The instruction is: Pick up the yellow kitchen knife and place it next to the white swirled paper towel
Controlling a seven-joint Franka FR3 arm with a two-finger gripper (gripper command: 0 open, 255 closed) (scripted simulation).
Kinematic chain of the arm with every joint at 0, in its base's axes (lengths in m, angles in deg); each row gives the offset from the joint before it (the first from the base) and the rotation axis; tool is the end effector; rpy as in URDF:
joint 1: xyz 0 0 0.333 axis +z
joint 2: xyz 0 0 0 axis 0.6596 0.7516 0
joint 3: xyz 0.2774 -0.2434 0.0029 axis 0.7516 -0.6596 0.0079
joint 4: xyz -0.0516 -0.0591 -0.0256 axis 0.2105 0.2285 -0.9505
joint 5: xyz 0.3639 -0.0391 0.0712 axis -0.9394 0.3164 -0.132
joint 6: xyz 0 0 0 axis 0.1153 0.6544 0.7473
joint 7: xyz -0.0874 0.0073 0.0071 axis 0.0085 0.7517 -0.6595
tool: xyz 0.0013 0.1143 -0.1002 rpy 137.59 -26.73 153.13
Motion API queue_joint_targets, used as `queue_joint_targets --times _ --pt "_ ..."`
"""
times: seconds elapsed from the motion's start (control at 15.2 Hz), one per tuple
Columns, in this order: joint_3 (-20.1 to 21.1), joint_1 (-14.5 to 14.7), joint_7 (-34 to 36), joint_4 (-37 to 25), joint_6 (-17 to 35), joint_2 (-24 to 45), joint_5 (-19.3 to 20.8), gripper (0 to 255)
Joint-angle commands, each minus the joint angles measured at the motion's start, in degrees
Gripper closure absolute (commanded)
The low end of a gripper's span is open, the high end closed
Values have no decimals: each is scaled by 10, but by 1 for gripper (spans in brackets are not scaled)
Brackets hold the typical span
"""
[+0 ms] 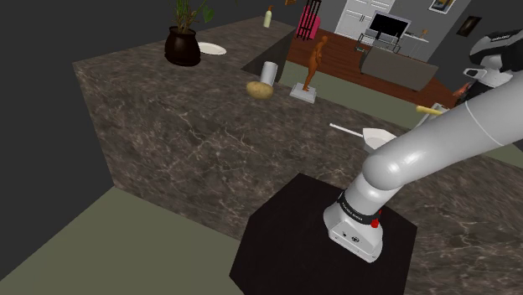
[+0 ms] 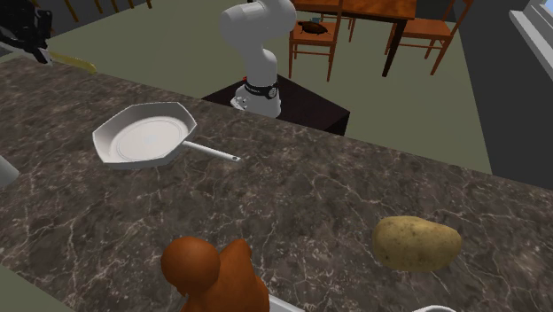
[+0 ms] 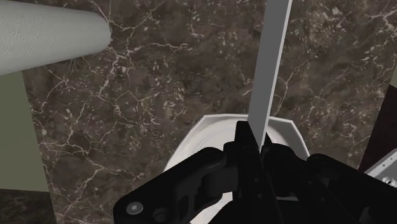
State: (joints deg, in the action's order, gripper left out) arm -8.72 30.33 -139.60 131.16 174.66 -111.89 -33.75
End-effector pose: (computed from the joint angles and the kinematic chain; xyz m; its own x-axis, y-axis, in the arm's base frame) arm -0.1401 -0.5178 0.5230 0.9155 0.4016 -0.0223 0.4017 -0.9158 0.0017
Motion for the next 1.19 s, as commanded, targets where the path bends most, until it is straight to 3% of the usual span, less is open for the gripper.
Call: queue_joint_targets --times 0.0,0.53,1.12 --pt "-7 2 2 13 14 -1 3 255" --pt "-46 23 10 61 72 -4 16 255" --pt "-109 68 23 104 133 -11 37 255"
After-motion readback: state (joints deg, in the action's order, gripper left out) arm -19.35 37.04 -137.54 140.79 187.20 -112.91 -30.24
